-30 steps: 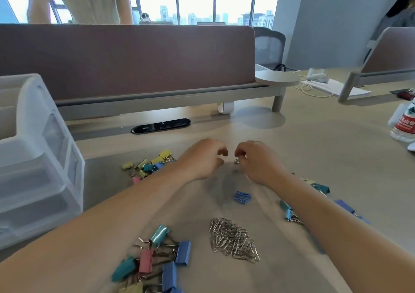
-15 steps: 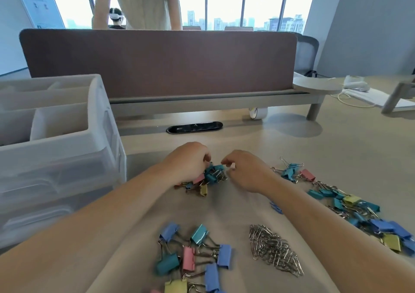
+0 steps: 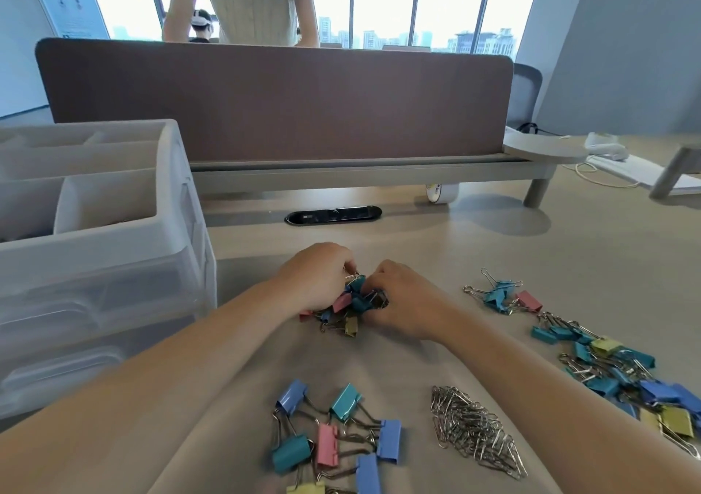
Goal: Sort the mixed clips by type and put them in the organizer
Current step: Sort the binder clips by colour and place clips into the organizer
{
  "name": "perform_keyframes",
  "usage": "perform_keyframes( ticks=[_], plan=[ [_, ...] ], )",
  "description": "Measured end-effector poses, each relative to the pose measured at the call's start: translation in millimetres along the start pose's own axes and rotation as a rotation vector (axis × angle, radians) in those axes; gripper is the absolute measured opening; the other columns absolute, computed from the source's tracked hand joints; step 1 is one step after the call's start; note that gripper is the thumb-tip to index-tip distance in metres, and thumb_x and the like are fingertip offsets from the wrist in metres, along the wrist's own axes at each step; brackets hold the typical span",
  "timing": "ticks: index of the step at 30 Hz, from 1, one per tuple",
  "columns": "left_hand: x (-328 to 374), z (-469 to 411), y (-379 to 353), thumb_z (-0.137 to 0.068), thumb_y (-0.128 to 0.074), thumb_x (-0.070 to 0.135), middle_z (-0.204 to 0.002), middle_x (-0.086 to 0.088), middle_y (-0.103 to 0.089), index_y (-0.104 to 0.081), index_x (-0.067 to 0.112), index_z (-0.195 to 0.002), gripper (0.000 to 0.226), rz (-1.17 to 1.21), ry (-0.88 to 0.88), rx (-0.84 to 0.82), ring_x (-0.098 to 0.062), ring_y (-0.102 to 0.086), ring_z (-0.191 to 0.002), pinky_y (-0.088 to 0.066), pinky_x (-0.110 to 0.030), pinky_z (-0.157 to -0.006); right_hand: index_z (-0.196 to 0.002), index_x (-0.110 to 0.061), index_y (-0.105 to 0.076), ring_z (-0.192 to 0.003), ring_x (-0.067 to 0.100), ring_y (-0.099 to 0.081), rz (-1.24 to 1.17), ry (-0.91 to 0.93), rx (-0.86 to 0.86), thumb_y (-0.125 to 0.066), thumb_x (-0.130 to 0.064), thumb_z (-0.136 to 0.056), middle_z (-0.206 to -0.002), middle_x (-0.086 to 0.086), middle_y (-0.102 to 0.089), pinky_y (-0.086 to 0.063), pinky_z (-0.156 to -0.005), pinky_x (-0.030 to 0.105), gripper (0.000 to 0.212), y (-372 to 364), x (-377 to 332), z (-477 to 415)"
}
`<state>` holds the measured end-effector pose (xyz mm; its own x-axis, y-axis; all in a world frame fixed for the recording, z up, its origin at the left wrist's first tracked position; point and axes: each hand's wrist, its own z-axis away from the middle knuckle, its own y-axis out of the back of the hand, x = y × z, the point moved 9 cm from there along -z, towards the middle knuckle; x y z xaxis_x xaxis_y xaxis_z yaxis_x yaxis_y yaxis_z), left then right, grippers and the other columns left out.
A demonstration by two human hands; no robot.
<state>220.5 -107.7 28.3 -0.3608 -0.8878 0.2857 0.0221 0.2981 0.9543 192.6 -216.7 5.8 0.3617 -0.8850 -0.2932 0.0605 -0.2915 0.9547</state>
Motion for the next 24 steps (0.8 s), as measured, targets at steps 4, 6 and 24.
perform_keyframes(
  ticks=[4,6,24],
  plan=[
    [2.6,-0.4,0.7,-0.094,-0.05,0.008,-0.122,-0.002,-0.062,-0.068,0.021,-0.116,0.031,0.021,-0.009,0.006,-0.02,-0.057,-0.11,-0.048,-0.034,-0.09,-0.118,-0.025,-0.065,-0.108,0.017,-0.048,-0.014,-0.014,0.027,-0.065,-0.045,-0.085,-0.113,-0.001,-0.05,-0.044,-0.092,0.031,0.038,4.8,3.2,-1.7],
    [4.6,-2.5,0.4,-0.094,-0.051,0.009,-0.123,-0.002,-0.063,-0.068,0.02,-0.117,0.03,0.022,-0.02,0.006,-0.02,-0.057,-0.109,-0.048,-0.034,-0.09,-0.119,-0.024,-0.064,-0.107,0.015,-0.048,-0.029,-0.034,0.046,-0.066,-0.043,-0.086,-0.115,-0.002,-0.051,-0.04,-0.089,0.028,0.038,13.1,9.8,-1.5],
    [48.5,-26.1,-38.6,-0.09,-0.051,0.001,-0.119,-0.004,-0.057,-0.059,0.036,-0.129,0.053,-0.217,-0.188,-0.217,-0.025,-0.042,-0.117,-0.047,-0.041,-0.093,-0.123,-0.022,-0.061,-0.111,0.016,-0.052,0.071,-0.211,0.087,-0.057,-0.046,-0.093,-0.121,-0.002,-0.056,-0.043,-0.095,0.031,0.038,35.0,69.8,22.0]
  ],
)
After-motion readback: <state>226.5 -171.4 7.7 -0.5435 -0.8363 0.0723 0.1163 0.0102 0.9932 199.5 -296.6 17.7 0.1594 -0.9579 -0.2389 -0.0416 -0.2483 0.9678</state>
